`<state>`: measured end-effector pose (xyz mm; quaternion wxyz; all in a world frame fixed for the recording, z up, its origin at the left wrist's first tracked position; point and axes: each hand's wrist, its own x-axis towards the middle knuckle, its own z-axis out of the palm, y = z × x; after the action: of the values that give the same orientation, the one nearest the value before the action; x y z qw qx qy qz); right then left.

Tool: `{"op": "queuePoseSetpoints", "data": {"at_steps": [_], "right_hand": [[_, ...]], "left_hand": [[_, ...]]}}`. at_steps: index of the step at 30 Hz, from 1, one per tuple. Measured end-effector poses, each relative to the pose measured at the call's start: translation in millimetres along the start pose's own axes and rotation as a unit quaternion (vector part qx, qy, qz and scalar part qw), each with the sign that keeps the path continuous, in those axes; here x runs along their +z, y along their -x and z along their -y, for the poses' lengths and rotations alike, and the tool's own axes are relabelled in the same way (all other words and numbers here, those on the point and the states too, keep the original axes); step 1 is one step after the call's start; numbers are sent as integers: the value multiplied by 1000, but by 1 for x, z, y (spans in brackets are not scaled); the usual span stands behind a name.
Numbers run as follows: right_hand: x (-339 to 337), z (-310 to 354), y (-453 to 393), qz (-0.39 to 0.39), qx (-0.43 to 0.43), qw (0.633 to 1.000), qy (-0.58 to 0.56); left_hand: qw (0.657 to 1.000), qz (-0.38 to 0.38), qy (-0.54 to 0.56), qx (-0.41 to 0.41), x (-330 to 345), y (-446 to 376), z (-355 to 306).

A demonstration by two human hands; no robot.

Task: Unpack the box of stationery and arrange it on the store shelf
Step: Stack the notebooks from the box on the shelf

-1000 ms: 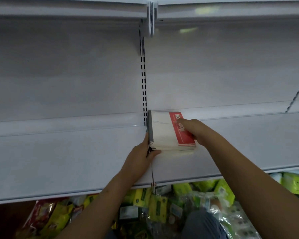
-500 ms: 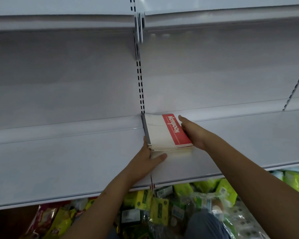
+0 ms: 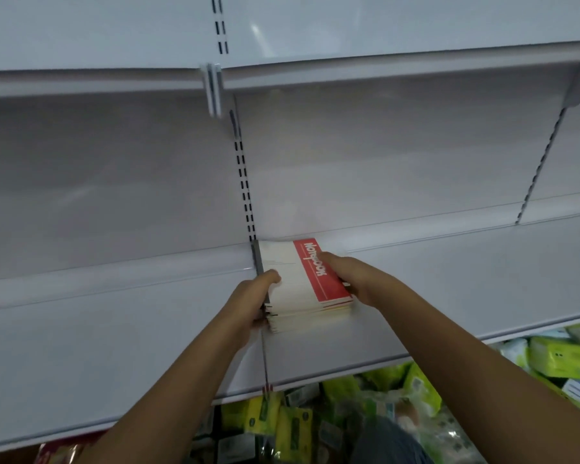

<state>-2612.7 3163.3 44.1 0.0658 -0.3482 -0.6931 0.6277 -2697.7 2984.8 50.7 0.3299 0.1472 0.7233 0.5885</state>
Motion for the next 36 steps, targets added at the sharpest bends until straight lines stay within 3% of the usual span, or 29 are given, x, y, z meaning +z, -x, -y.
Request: {"op": "queuePoseSetpoints", "data": {"at_steps": [5, 12, 19, 24, 29, 33, 36], "right_hand": [[-45, -20, -4, -57, -21, 993, 98], [-186, -54, 7, -150, -25, 977, 147], [-340, -71, 1, -255, 70, 916, 301], [-426, -85, -13, -294, 127, 905, 279], [-466, -89, -26, -322, 143, 890, 290], [-471, -88, -32, -343, 128, 874, 318], [-458, -94, -37, -361, 121, 842, 382]], "left_hand": [[999, 31, -28, -1, 49, -17, -4], [991, 126, -43, 6, 183, -46, -27], [978, 205, -36, -7, 347, -80, -50], [970, 239, -48, -6, 435, -93, -57], [957, 275, -88, -8, 475, -95, -75], [963, 260, -62, -29, 487, -97, -81], [967, 248, -15, -59, 507, -120, -71]]}}
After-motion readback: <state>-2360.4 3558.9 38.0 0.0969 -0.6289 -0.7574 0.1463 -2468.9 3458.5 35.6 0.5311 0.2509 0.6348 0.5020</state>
